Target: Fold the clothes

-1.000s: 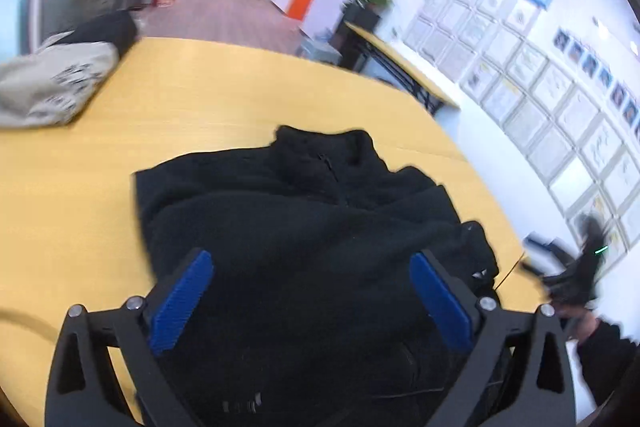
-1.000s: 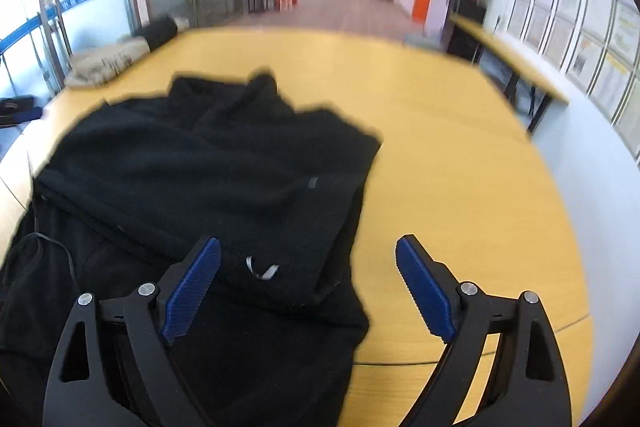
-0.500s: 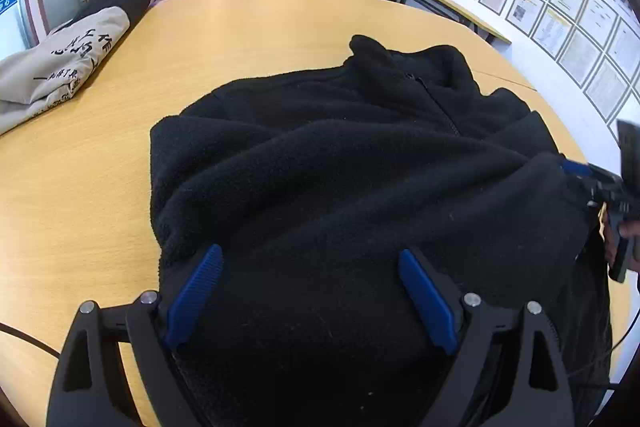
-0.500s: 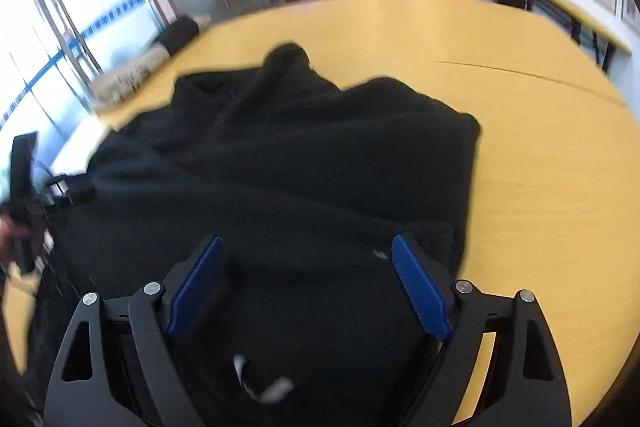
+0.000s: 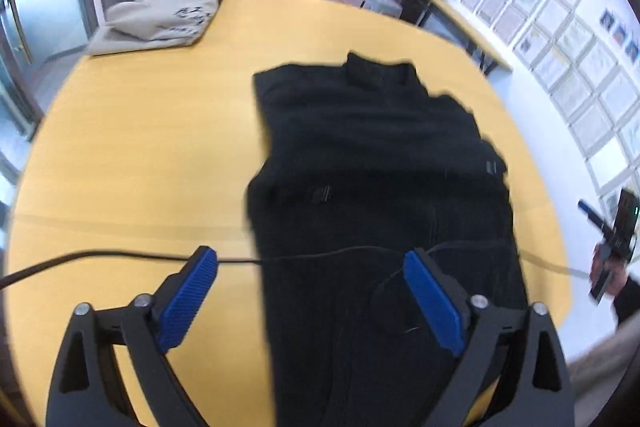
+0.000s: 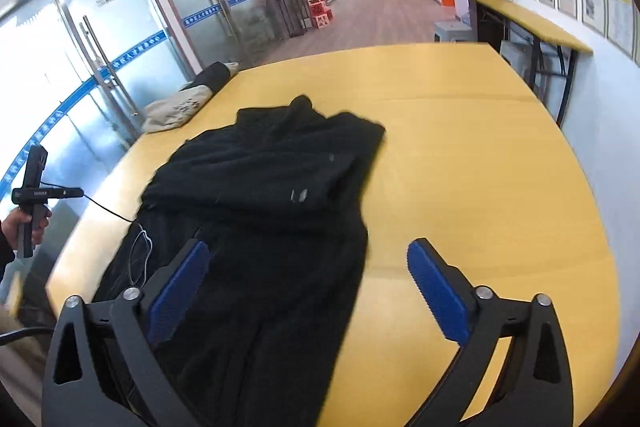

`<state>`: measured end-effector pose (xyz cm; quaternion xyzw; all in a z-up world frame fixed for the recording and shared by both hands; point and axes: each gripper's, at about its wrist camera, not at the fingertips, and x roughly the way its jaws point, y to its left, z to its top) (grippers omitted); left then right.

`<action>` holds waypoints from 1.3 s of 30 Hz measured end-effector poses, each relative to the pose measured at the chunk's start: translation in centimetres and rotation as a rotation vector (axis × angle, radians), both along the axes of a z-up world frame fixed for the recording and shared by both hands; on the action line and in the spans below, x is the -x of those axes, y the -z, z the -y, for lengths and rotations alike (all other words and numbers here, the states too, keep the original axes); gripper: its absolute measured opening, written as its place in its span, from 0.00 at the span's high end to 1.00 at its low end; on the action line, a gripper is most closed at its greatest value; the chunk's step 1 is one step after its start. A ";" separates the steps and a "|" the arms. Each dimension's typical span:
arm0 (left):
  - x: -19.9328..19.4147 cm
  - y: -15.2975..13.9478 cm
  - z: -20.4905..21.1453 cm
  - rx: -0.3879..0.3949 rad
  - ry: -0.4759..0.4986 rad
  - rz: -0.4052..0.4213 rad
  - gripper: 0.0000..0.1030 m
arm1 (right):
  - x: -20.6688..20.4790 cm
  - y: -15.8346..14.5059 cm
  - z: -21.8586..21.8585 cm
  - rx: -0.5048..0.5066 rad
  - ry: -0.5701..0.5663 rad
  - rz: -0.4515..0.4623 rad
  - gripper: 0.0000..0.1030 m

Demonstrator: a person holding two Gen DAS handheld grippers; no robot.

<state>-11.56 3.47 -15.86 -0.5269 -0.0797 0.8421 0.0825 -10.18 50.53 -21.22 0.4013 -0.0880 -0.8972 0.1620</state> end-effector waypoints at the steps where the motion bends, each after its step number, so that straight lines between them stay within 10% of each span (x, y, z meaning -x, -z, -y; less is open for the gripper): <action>1: -1.7 -0.3 0.1 0.014 0.010 0.016 0.03 | -1.3 0.1 0.0 0.004 -0.005 0.028 0.00; 9: -12.0 5.1 1.9 -0.062 0.102 0.224 0.03 | -11.7 6.5 3.8 0.014 -0.060 0.275 0.08; 22: -13.3 13.5 1.7 -0.193 0.100 0.222 0.03 | -14.4 14.6 7.3 -0.104 -0.027 0.328 0.19; 32: -15.4 13.4 2.1 -0.296 0.121 0.279 0.02 | -16.0 15.4 7.1 -0.081 -0.066 0.327 0.20; 39: -24.5 7.5 6.0 -0.405 0.113 0.348 0.02 | -18.7 11.7 5.3 -0.001 -0.127 0.310 0.20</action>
